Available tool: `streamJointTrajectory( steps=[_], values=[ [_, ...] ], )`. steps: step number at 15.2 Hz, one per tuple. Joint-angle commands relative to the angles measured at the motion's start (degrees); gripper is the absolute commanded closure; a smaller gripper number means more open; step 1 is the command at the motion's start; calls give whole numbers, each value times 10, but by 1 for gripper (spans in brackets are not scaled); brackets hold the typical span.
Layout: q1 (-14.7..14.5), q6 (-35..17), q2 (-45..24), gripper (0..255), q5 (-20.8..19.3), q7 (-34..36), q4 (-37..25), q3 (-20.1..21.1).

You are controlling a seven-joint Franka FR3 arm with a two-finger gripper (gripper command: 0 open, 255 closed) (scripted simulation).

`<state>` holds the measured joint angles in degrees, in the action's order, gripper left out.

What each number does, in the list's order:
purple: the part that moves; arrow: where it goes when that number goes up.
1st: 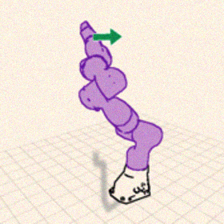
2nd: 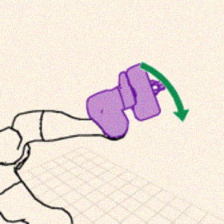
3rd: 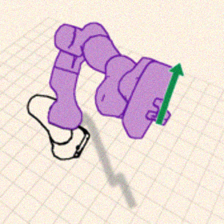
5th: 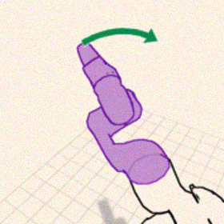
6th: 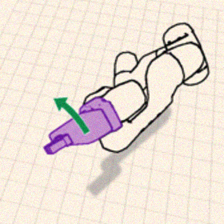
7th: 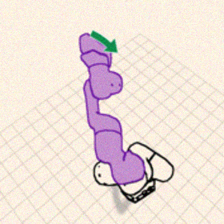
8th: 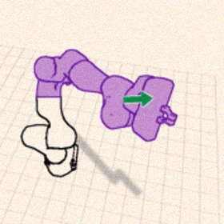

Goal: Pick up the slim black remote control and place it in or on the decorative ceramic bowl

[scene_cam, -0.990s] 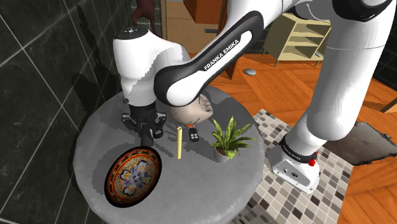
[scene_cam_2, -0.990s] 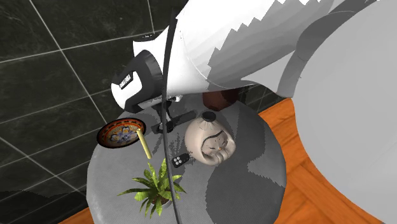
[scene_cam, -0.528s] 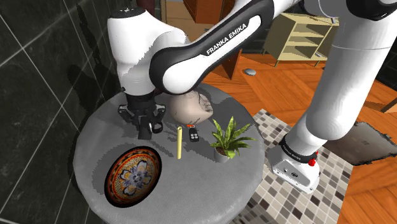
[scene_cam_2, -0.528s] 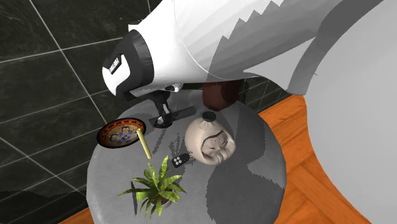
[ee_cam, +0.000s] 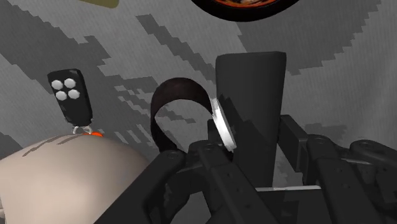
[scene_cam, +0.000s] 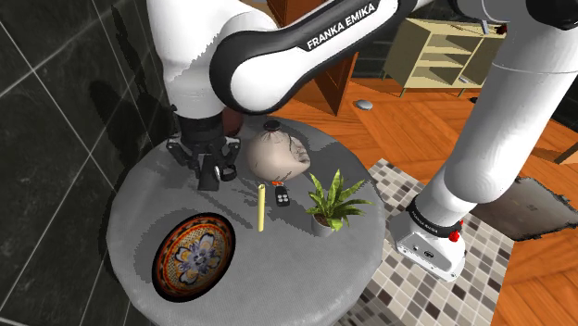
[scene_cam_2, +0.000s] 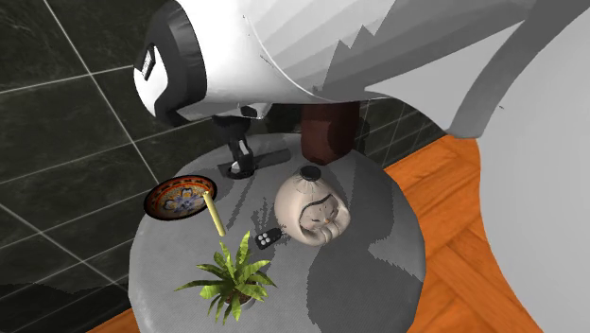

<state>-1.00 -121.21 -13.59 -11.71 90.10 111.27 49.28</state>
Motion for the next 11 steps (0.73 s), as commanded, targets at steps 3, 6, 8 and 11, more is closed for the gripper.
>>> streamJointTrajectory(
  steps=[3,6,8,11],
  values=[
    [5,26,14,255,14,-10,-17,5],
    [8,42,22,255,22,-15,-28,8],
    [-10,39,21,255,19,12,-24,16],
    [-38,37,15,255,11,56,-24,27]
  ],
)
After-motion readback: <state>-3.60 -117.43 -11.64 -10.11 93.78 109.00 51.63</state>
